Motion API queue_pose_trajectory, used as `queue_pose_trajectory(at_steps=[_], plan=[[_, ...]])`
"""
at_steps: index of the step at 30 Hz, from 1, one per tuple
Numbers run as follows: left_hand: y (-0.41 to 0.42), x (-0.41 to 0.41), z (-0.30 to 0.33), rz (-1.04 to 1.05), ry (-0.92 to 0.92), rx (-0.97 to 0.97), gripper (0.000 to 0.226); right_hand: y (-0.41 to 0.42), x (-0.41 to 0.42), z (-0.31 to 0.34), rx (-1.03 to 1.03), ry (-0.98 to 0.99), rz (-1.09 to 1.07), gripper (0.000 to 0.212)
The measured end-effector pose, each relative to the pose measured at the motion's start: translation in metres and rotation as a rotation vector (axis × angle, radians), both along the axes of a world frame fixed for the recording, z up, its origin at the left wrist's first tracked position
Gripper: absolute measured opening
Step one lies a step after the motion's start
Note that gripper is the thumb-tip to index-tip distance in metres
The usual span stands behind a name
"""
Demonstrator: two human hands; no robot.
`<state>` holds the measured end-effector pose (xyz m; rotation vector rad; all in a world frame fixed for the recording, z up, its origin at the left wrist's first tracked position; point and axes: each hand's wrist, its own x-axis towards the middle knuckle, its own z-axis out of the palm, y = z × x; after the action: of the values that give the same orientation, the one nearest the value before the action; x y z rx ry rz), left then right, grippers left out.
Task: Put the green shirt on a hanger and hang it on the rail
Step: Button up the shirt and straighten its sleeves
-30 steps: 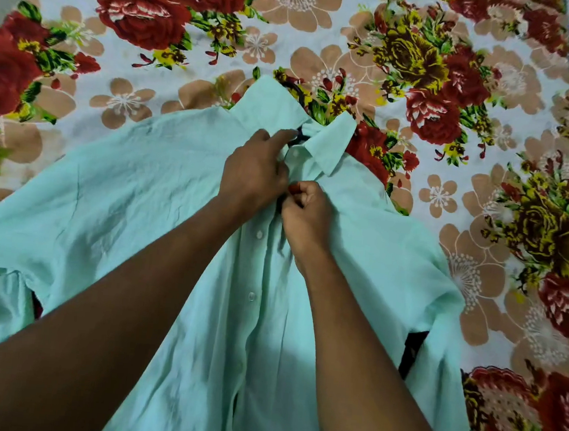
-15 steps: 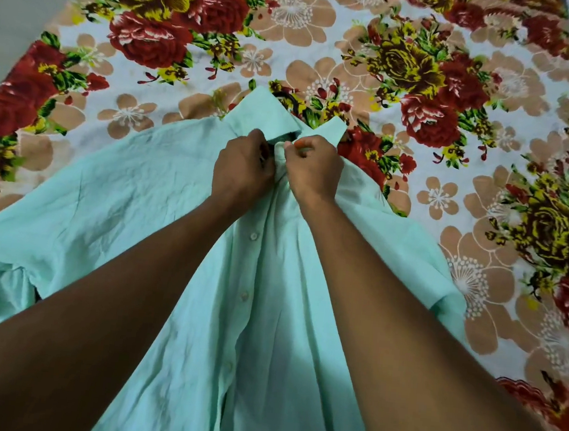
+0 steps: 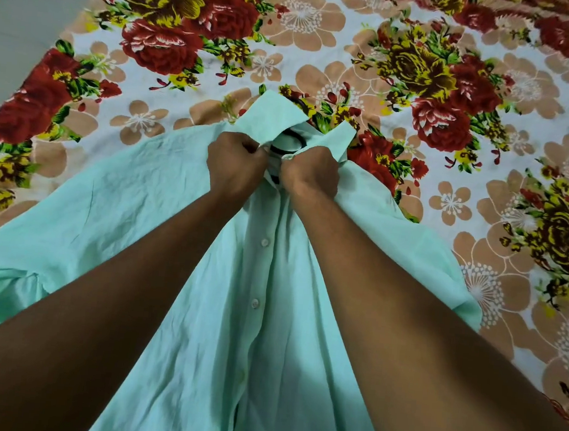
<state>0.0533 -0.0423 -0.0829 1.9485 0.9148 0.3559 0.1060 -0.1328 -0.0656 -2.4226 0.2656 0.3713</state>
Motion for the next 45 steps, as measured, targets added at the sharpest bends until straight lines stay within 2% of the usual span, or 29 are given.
queue_pose_trajectory(at_steps=[4, 6, 7, 8, 10, 11, 13, 20, 23, 28, 32, 38, 42, 45], plan=[[0.005, 0.004, -0.002, 0.028, -0.022, -0.272, 0.021, -0.004, 0.003, 0.004, 0.117, 0.044, -0.070, 0.026], [0.004, 0.006, -0.001, 0.048, -0.037, -0.365, 0.018, -0.003, 0.003, 0.005, 0.190, 0.035, -0.072, 0.010], [0.003, 0.007, 0.001, 0.055, -0.045, -0.404, 0.014, -0.002, 0.002, 0.005, 0.241, 0.024, -0.083, 0.012], [0.002, 0.007, 0.002, 0.058, -0.047, -0.432, 0.011, -0.001, 0.001, 0.005, 0.288, 0.025, -0.097, 0.027], [-0.001, 0.006, 0.005, 0.044, -0.055, -0.436, 0.013, -0.003, -0.001, 0.002, 0.340, 0.043, -0.120, 0.041], [-0.001, 0.005, 0.005, 0.031, -0.060, -0.424, 0.015, -0.004, -0.002, 0.002, 0.361, 0.060, -0.120, 0.039], [-0.003, 0.004, 0.005, 0.010, -0.067, -0.395, 0.019, -0.005, -0.005, 0.003, 0.416, 0.095, -0.106, 0.021], [-0.005, -0.001, -0.001, -0.058, -0.094, -0.344, 0.008, -0.005, 0.000, 0.001, 0.419, 0.143, -0.077, 0.018], [-0.003, -0.002, 0.000, -0.113, -0.071, -0.368, 0.016, -0.006, 0.004, 0.002, 0.396, 0.170, -0.050, 0.023], [0.003, 0.000, 0.003, -0.184, -0.083, -0.404, 0.024, -0.013, 0.010, 0.006, 0.416, 0.211, -0.019, 0.010], [0.012, 0.002, -0.003, -0.228, -0.065, -0.411, 0.006, -0.017, 0.013, 0.006, 0.406, 0.226, 0.011, 0.012], [0.019, 0.004, -0.005, -0.218, -0.037, -0.421, 0.005, -0.024, 0.013, 0.001, 0.410, 0.158, 0.125, 0.025], [0.018, 0.007, -0.005, -0.184, -0.020, -0.500, 0.009, -0.025, 0.014, -0.007, 0.392, 0.116, 0.136, 0.012], [0.013, 0.015, -0.002, -0.106, 0.030, -0.534, 0.005, -0.023, 0.010, -0.013, 0.293, -0.010, 0.136, 0.019]])
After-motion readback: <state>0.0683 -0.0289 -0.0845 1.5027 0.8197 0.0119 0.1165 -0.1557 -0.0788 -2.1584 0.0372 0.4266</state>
